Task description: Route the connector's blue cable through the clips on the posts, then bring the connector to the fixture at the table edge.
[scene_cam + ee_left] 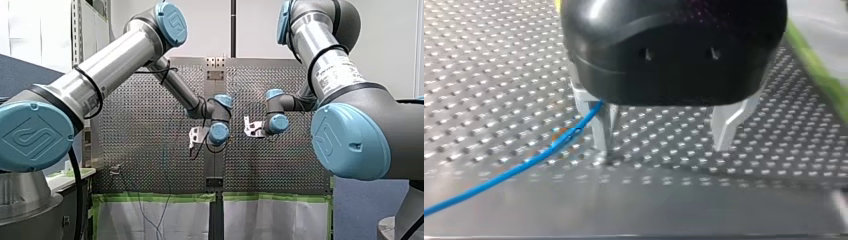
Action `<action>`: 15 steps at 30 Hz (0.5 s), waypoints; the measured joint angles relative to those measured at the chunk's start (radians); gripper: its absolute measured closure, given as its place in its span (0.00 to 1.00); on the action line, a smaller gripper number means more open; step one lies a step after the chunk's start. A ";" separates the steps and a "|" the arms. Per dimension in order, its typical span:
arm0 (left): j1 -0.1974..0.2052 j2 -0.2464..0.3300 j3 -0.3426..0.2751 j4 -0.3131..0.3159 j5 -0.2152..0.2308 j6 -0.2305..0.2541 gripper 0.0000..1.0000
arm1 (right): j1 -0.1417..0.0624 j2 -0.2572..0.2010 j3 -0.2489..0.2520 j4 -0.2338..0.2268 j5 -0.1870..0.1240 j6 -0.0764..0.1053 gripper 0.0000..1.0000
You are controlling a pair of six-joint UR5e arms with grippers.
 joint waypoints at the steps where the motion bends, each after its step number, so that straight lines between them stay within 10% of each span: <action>1: -0.002 0.000 -0.008 0.000 -0.006 -0.001 0.00 | 0.000 0.000 0.000 0.000 -0.001 0.000 1.00; 15: -0.044 0.043 -0.121 0.029 -0.076 -0.009 0.00 | -0.002 0.000 0.000 0.002 -0.007 0.001 1.00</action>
